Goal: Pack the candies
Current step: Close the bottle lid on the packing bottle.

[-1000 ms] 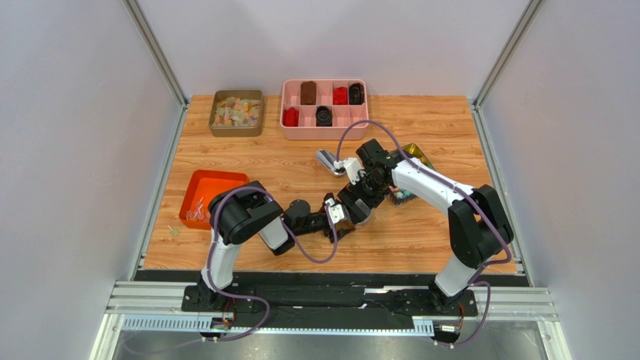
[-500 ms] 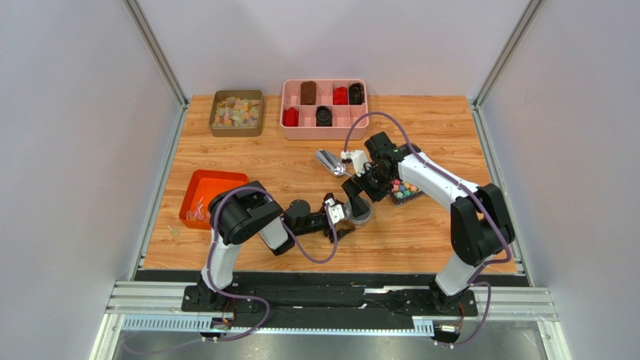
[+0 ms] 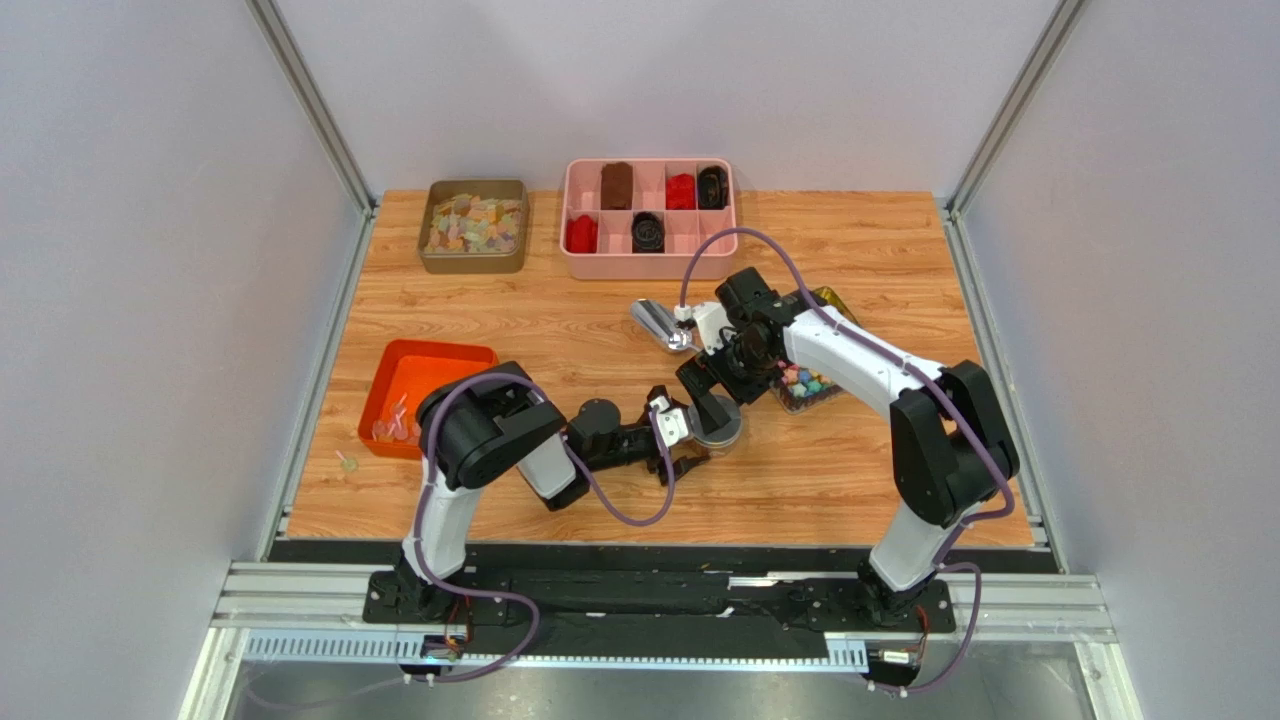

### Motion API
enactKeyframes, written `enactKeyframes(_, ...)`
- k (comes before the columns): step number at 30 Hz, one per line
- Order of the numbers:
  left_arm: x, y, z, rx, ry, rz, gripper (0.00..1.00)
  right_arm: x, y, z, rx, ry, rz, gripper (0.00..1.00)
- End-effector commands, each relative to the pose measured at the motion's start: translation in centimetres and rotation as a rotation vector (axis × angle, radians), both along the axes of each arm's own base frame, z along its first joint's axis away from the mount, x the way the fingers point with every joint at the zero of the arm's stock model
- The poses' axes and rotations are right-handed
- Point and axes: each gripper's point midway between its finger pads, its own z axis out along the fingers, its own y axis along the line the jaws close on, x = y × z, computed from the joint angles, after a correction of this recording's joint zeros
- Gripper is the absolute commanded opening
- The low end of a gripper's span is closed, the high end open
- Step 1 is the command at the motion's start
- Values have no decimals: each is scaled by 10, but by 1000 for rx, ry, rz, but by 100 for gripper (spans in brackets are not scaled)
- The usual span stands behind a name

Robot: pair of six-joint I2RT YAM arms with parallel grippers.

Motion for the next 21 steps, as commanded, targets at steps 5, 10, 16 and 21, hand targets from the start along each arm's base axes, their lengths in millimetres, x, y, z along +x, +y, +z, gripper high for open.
enactKeyframes(5, 11, -11, 46, -150, -122, 4, 89, 24, -6, -8, -116, -145, -6, 100)
enactKeyframes(10, 11, -11, 46, -151, -123, 4, 89, 35, -7, 26, -57, -221, 2, 98)
enactKeyframes(16, 10, -11, 44, -148, -118, -4, 88, 32, 4, 42, 89, -147, 51, 82)
enactKeyframes(21, 10, -11, 44, -148, -119, -5, 88, 35, 18, 43, 151, -112, 90, 54)
